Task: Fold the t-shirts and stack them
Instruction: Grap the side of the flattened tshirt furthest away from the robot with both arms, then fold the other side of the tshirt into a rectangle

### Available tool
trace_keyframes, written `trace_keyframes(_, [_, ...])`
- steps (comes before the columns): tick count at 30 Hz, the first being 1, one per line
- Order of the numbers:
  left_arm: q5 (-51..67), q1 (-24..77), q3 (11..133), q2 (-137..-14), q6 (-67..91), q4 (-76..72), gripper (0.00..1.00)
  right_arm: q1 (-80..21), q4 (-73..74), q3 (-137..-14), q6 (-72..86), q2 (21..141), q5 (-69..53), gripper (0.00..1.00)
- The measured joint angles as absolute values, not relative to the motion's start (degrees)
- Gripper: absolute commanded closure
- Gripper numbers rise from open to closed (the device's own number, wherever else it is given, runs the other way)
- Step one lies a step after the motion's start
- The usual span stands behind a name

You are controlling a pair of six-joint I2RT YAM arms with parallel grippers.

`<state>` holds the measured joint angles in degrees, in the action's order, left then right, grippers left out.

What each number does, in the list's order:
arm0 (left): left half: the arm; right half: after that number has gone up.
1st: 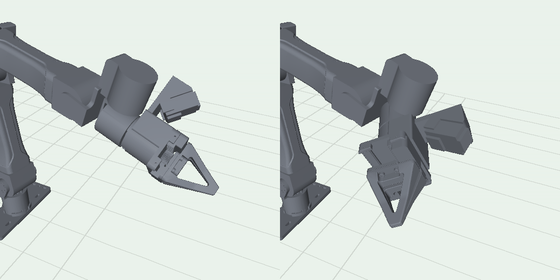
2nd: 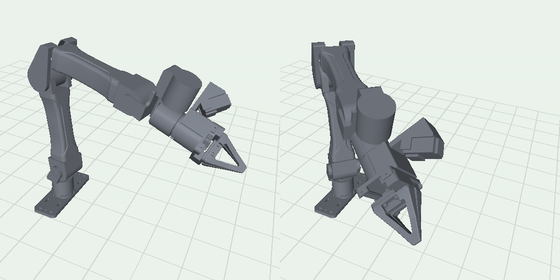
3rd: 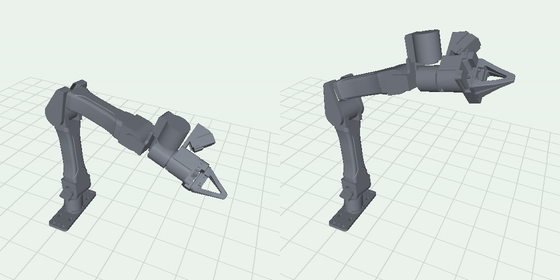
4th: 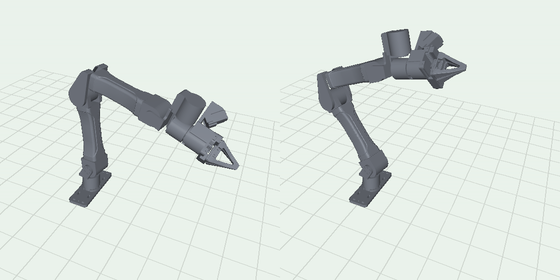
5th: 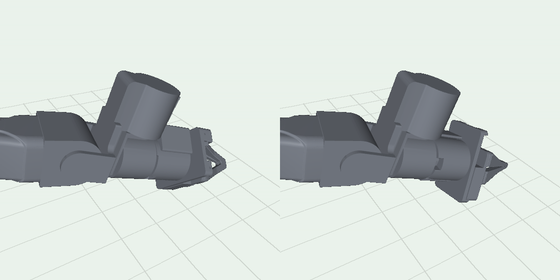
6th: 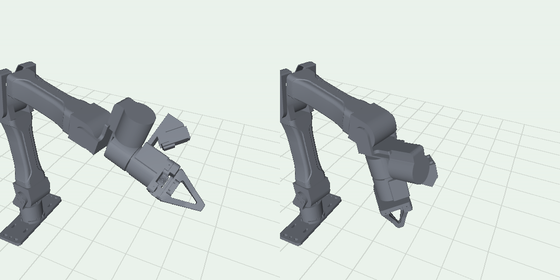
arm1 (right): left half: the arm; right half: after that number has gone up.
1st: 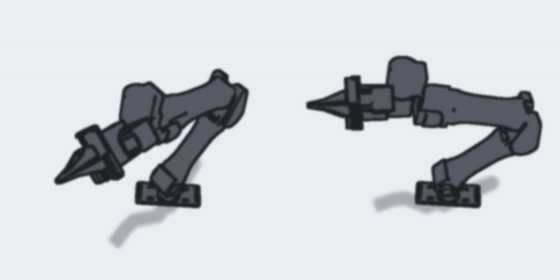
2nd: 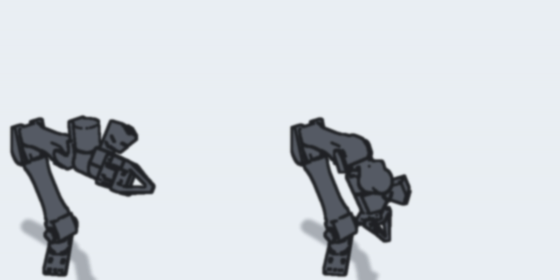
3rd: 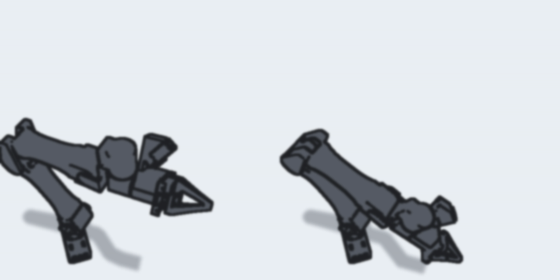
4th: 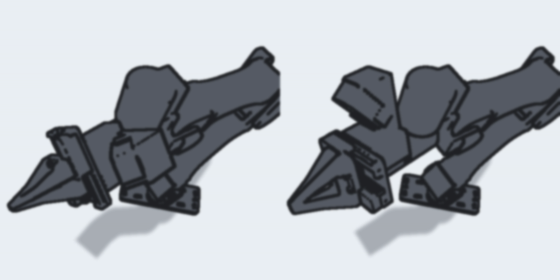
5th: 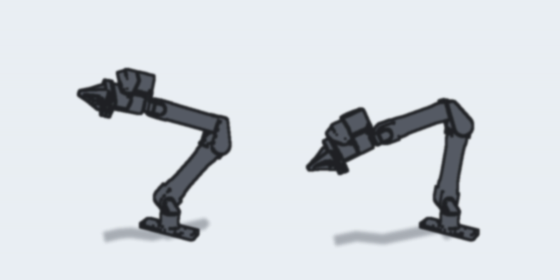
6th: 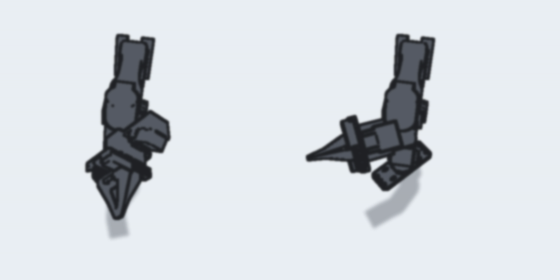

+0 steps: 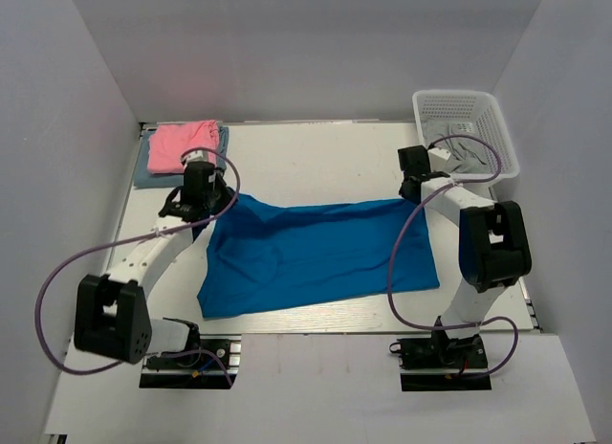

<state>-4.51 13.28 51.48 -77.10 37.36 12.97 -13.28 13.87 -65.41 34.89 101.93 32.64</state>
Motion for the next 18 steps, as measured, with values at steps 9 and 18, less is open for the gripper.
trace_keyframes(9, [-0.1, 13.3, 35.0, -58.3, 42.6, 17.8, 1.00, -14.7, 11.7, -57.8, 32.8, 94.8, 31.9, 1.00])
trace_keyframes(18, [5.2, 13.4, 25.0, -43.8, 46.2, 22.6, 1.00, -14.9, 9.9, -53.5, 31.2, 88.0, 31.7, 1.00])
